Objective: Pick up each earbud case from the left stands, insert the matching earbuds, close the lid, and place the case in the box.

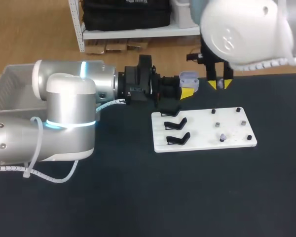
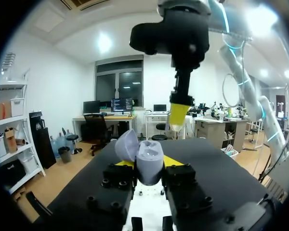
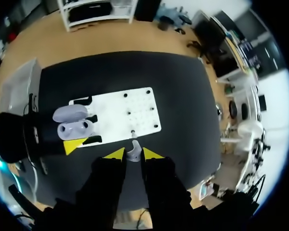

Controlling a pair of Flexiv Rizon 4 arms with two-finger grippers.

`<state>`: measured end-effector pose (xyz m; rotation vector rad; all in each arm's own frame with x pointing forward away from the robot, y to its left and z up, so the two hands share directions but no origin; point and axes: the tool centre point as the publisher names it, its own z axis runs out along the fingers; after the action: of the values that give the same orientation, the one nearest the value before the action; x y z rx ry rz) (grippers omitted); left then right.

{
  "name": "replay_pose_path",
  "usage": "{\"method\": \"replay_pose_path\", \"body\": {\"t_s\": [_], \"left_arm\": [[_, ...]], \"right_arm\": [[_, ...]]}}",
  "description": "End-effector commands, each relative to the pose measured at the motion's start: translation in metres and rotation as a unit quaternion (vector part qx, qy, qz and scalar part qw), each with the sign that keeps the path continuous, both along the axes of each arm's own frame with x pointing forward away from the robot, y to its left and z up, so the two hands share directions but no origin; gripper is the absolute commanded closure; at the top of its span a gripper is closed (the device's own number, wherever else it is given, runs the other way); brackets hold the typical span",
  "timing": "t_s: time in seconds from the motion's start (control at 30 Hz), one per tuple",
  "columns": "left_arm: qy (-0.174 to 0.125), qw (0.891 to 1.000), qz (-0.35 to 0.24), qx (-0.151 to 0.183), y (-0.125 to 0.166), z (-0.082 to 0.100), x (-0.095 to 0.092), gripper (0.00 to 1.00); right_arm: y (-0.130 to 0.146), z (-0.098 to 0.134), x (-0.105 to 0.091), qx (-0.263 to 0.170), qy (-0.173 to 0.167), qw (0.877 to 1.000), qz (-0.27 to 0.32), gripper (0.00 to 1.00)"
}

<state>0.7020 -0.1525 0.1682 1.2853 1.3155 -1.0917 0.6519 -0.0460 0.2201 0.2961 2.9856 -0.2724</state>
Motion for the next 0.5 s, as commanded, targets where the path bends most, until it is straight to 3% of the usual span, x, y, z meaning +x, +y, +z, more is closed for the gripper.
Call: {"method": "replay_pose_path", "body": {"t_s": [0.03,0.1,0.5], "left_arm": [[-0.003,1.0,0.002,-0.004,0.0,-0.002,-0.001,1.0],[-0.003,1.0,0.002,-0.004,0.0,-0.002,-0.001,1.0],[-0.003,1.0,0.002,-0.004,0.0,-0.002,-0.001,1.0]], "right_arm": [[0.012,0.007,-0.005,0.027,-0.022,0.985,-0.17,1.0],[0.02,0.013,-0.009,0.033,-0.051,0.98,-0.187,1.0],[0.024,0.011,-0.007,0.029,-0.047,0.981,-0.188,1.0]]}}
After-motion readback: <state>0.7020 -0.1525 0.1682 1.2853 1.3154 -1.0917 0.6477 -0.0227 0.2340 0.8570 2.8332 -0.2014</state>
